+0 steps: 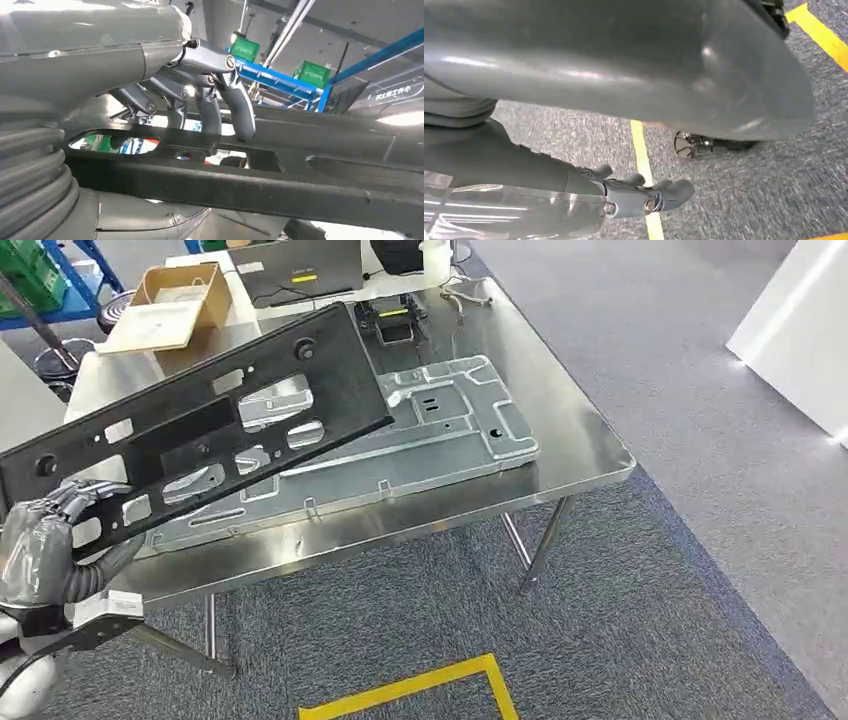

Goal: Take the parts from the cabinet and place them on the table.

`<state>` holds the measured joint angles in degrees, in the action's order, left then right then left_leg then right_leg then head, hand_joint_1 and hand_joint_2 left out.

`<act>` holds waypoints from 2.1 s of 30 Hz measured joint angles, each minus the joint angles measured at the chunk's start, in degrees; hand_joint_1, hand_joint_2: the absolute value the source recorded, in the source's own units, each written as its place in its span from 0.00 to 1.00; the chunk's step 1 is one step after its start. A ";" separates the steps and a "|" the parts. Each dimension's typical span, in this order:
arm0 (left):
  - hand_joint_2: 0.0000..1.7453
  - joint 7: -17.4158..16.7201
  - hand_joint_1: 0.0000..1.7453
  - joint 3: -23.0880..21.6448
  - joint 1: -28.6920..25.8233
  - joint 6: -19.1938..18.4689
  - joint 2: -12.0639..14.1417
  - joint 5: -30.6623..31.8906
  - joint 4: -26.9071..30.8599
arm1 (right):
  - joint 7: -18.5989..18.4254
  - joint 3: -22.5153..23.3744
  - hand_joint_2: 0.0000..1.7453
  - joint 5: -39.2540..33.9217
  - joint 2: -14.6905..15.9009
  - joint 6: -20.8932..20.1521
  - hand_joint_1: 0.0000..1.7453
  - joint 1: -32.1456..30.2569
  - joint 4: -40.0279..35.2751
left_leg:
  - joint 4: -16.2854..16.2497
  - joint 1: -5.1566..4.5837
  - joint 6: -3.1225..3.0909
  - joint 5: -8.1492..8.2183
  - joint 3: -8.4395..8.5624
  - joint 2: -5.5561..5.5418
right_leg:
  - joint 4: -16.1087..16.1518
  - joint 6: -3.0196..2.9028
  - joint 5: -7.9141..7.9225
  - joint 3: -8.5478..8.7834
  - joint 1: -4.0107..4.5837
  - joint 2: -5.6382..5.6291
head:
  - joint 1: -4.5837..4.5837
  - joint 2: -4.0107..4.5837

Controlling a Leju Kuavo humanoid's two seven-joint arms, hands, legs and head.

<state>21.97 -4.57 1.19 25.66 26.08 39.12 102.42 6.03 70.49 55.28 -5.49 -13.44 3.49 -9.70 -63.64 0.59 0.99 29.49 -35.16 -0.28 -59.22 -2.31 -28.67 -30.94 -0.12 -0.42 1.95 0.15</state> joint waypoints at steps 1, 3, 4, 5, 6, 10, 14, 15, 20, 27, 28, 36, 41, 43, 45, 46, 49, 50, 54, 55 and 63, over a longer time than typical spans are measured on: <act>1.00 0.00 1.00 0.00 0.03 0.00 0.00 0.00 0.00 | -0.02 0.00 0.00 0.04 -0.11 -0.02 0.00 -0.22 0.04 | 4.16 -0.22 -0.76 -4.58 0.76 0.21 | 0.09 0.09 -0.40 0.18 -0.10 0.00 | -0.02 0.00; 1.00 0.02 1.00 -0.07 -0.04 -0.02 0.00 -0.04 -0.04 | -0.02 0.00 0.00 0.09 -0.24 -0.02 0.00 0.17 0.11 | 4.28 -0.92 -0.97 -2.70 0.58 0.20 | 0.11 0.99 -1.05 0.65 -0.18 -0.17 | -0.09 0.00; 1.00 0.02 1.00 -0.04 -0.03 -0.02 0.11 0.07 -0.02 | -0.02 0.00 0.00 0.09 -0.24 -0.02 0.00 0.25 0.11 | 4.90 -1.07 -1.48 -3.40 1.09 0.16 | 0.12 1.45 -1.12 1.46 -0.23 -0.13 | -0.02 0.00; 1.00 0.02 1.00 -0.04 0.03 -0.02 0.11 0.07 -0.04 | -0.02 0.00 0.00 0.09 -0.26 -0.02 0.00 0.17 0.11 | 5.22 -1.05 -2.04 -3.43 1.57 0.11 | -0.54 1.94 -0.41 1.53 -0.16 -0.06 | -0.02 0.00; 1.00 0.02 1.00 0.00 0.12 0.00 0.11 -0.02 -0.04 | -0.02 0.00 0.00 0.09 -0.26 -0.02 0.00 0.29 0.11 | 5.78 -0.59 -2.31 -3.64 2.83 -0.07 | -0.96 2.25 -0.81 1.65 -0.02 -0.02 | -0.02 0.00; 1.00 0.02 1.00 -0.07 0.20 0.00 0.02 0.00 -0.04 | 0.02 0.00 0.00 0.07 -0.26 -0.02 0.00 0.50 0.11 | 6.25 -0.37 -3.09 -2.91 4.29 0.08 | -12.67 3.06 -4.88 -5.74 -0.41 0.04 | -0.02 0.00; 1.00 -0.22 1.00 -0.15 -0.28 -0.15 -0.11 0.33 -0.04 | 0.15 0.00 0.00 -0.15 -0.22 0.00 0.00 0.03 0.11 | 6.22 -0.10 -2.55 -0.89 6.47 -0.19 | -11.75 3.23 -4.16 -9.69 -0.82 0.10 | -0.04 0.00; 1.00 -0.37 1.00 -0.15 -0.33 -0.26 -0.13 0.39 -0.04 | 0.22 0.00 0.00 -0.22 -0.13 0.00 0.00 -0.10 0.11 | 6.22 0.06 -2.20 -0.10 7.51 -0.20 | -7.12 3.04 -0.88 -8.32 -0.82 0.11 | -0.04 0.00; 1.00 -0.55 1.00 -0.26 -0.29 -0.57 -0.24 0.50 0.04 | 0.31 0.02 0.00 -0.26 -0.07 0.00 0.00 -0.10 0.11 | 5.65 -0.13 -0.18 1.47 9.31 -0.17 | -0.77 0.93 4.11 -6.30 -0.37 0.23 | -0.02 0.00; 1.00 -1.64 1.00 -0.28 -0.18 -2.45 -0.28 -0.33 -0.18 | 0.28 0.07 0.00 -0.44 -0.07 0.11 0.00 -0.12 0.09 | -11.19 0.22 1.02 8.05 -2.15 0.07 | -0.02 -0.65 1.39 -2.01 -0.35 0.04 | -0.02 0.00; 1.00 -2.52 1.00 -0.31 -0.06 -3.57 -0.33 -0.74 -0.37 | 0.28 0.11 0.00 -0.48 -0.07 0.11 0.00 -0.13 0.09 | -10.20 0.22 0.96 7.70 -2.71 0.07 | -0.02 -0.63 0.88 -1.31 -0.26 -0.04 | -0.02 0.00; 1.00 -5.10 1.00 -1.33 2.60 -8.67 -0.55 -0.40 -3.43 | 0.20 0.28 0.00 -0.37 -0.22 0.02 0.00 0.06 0.17 | 4.64 -0.44 -0.95 -5.81 -0.14 0.03 | 0.05 0.62 -2.08 1.64 0.11 -0.30 | 0.02 0.00; 1.00 -6.75 1.00 -4.86 10.49 -19.04 -0.50 -0.31 -11.99 | 0.37 0.26 0.00 0.35 -0.15 -0.53 0.00 0.61 0.17 | 4.98 -0.61 -1.13 -5.55 -0.06 -0.33 | 1.55 0.60 -1.79 2.30 0.07 -0.03 | 0.00 0.00; 1.00 -4.85 1.00 -6.61 13.69 -19.32 -1.07 -0.90 -16.45 | 0.39 0.24 0.00 0.81 -0.15 -0.72 0.00 0.60 0.20 | 4.98 -0.61 -1.25 -5.47 -0.06 -0.31 | 1.77 0.60 -1.80 2.41 0.07 -0.05 | -0.02 0.00; 1.00 -3.13 1.00 -8.19 16.23 -19.00 -2.01 -1.40 -21.28 | 0.22 0.13 0.00 1.33 -0.15 -0.61 0.00 0.60 0.17 | 4.98 -0.63 -1.36 -5.40 -0.05 -0.29 | 1.96 0.61 -1.79 2.52 0.06 -0.06 | -0.02 0.00; 1.00 -2.54 1.00 -8.68 17.26 -18.80 -2.36 -1.40 -23.11 | 0.15 0.09 0.00 1.40 -0.13 -0.63 0.00 0.59 0.17 | 4.98 -0.64 -1.47 -5.35 -0.04 -0.28 | 2.04 0.61 -1.78 2.55 0.05 -0.07 | -0.02 0.00; 1.00 -1.55 1.00 -10.01 19.54 -18.12 -3.36 -1.25 -28.03 | -0.07 -0.15 0.00 1.77 -0.07 -0.63 0.00 0.57 0.17 | 4.98 -0.66 -1.52 -5.37 -0.03 -0.27 | 2.20 0.77 -1.68 2.62 0.04 -0.07 | -0.02 0.00; 1.00 -1.51 1.00 -10.25 20.01 -18.08 -3.60 -1.22 -29.09 | -0.07 -0.22 0.00 1.81 -0.07 -0.65 0.00 0.56 0.17 | 4.98 -0.67 -1.53 -5.38 -0.03 -0.27 | 2.23 0.77 -1.68 2.63 0.03 -0.08 | -0.02 0.00; 1.00 -1.27 1.00 -11.15 21.35 -18.03 -4.22 -1.22 -32.15 | -0.07 -0.28 0.00 1.95 -0.07 -0.66 0.00 0.52 0.17 | 4.96 -0.68 -1.61 -5.40 -0.01 -0.24 | 2.25 0.86 -1.63 2.63 -0.03 -0.09 | -0.02 0.00; 1.00 -1.05 1.00 -11.34 21.69 -18.03 -4.39 -1.18 -32.85 | -0.07 -0.31 0.00 2.01 -0.07 -0.70 0.00 0.52 0.17 | 4.96 -0.68 -1.61 -5.39 -0.01 -0.25 | 2.25 0.86 -1.63 2.64 -0.05 -0.09 | -0.02 0.00; 1.00 1.31 1.00 -14.43 22.38 -17.33 -5.84 0.50 -36.48 | -0.02 -0.63 0.00 2.54 -0.04 -0.72 0.00 0.53 0.17 | 4.96 -0.61 -1.61 -5.39 0.02 -0.22 | 2.24 0.87 -1.63 2.67 -0.05 -0.09 | -0.02 0.00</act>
<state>23.28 -18.99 23.58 8.33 20.24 39.63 65.94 6.01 69.85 57.81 -5.53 -14.16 4.01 -9.53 -58.68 -0.02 -0.63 24.10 -35.14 -0.50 -56.98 -1.44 -30.30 -28.27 -0.17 -0.50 1.92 0.15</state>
